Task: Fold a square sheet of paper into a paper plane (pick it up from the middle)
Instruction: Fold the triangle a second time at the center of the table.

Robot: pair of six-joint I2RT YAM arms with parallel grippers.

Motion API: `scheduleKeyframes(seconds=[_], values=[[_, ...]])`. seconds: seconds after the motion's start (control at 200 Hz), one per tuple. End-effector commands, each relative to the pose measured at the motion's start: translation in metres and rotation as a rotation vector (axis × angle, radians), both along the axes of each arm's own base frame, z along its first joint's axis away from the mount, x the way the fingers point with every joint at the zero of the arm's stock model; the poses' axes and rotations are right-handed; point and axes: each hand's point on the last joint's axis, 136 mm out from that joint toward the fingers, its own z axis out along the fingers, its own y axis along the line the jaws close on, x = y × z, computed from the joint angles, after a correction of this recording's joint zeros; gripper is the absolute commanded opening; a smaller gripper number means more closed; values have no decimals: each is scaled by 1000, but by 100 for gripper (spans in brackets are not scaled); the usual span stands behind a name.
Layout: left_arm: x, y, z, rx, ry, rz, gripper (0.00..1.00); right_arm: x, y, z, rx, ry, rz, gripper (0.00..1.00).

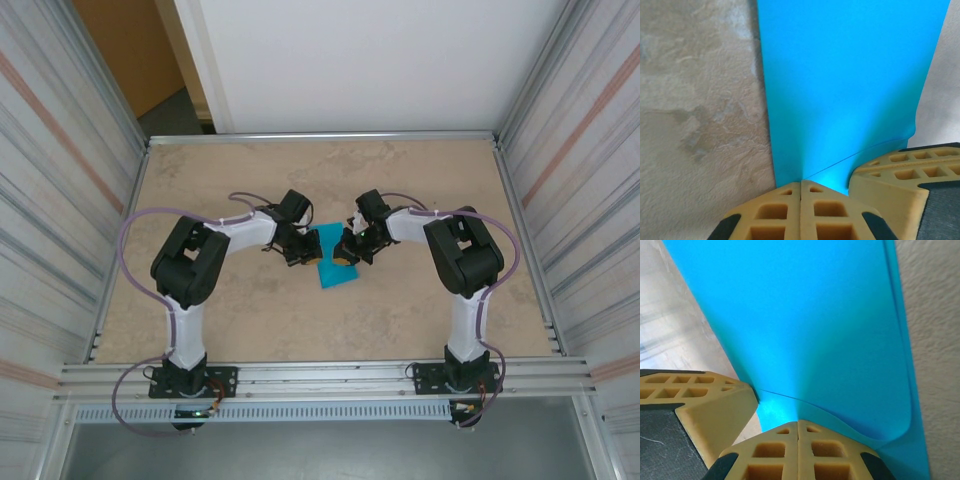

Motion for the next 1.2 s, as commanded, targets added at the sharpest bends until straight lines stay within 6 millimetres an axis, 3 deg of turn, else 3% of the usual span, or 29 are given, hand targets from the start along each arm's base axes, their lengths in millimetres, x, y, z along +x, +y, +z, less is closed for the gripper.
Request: scheduleKeyframes(seconds=[0.0, 0.14, 0.266, 0.466, 0.586, 0.907, 1.193], values=[[-6, -2, 3, 2, 10, -48, 0, -21, -33, -39, -165, 65, -11, 4], [-2, -22, 41, -133, -75, -85, 1, -26, -39, -48, -196, 74, -15, 3], [-13, -29, 53, -169, -106, -113, 3, -30, -43, -55, -216, 84, -21, 2], [-49, -35, 35, -160, -55, -157, 3, -36, -49, -62, -236, 99, -32, 1], [-61, -36, 24, -157, -22, -158, 2, -37, -50, -64, -238, 103, -35, 1], [-52, -45, 21, -166, -28, -168, 2, -36, -49, -63, -234, 107, -38, 0], [-47, -43, 7, -118, -11, -157, 0, -37, -51, -65, -234, 117, -43, 0]])
